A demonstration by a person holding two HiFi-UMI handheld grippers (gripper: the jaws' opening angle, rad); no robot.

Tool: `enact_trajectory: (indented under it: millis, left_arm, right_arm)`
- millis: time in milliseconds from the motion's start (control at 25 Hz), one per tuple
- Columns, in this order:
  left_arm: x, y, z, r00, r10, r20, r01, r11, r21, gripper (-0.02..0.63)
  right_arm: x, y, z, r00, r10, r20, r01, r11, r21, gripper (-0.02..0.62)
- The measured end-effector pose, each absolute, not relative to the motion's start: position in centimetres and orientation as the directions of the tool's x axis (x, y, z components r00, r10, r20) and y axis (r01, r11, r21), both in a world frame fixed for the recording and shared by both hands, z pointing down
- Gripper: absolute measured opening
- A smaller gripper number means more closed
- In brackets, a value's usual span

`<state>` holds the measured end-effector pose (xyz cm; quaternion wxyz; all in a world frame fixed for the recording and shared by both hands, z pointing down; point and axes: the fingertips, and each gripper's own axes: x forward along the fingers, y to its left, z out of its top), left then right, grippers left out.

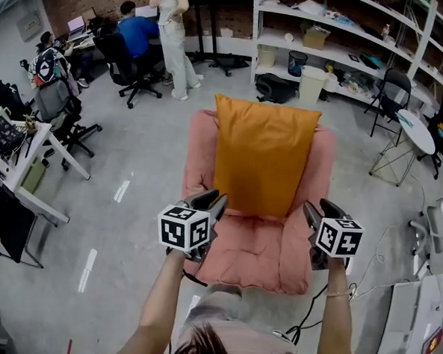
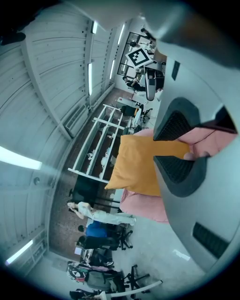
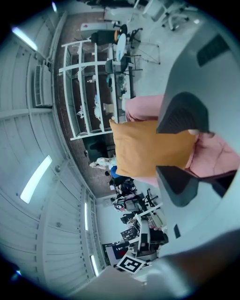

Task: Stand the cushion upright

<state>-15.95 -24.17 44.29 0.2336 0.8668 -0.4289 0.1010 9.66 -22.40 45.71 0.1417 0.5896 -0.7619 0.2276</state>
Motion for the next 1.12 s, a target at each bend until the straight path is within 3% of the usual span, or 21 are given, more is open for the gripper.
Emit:
enact_trajectory:
  millis: [240,440,1120]
  left_arm:
    - [-16.0,-21.2,43.6,0.602,-0.712,0.361,-0.798,-0.516,0.312,0.090]
    - [-15.9,-18.3,43.1,0.591,-0.722,0.359,-0.806,-0.512,0.296,0.069]
    - [-17.0,-6.1,42.3,0.545,-0.770,0.331,-0.837,-0.479,0.265,0.049]
  right_arm:
    - [9.5,-19.0,45.2,-0.254,-0.842,0.476,-0.966,0.198,-0.164,0.200]
    - [9.6,-16.1,44.8,-0.242,-0.851,0.466,-0.970,0.201,-0.137,0.133]
    - [8.2,-4.8,43.8,-0.272,-0.872,0.407,-0.962,0.251,-0.104,0.061]
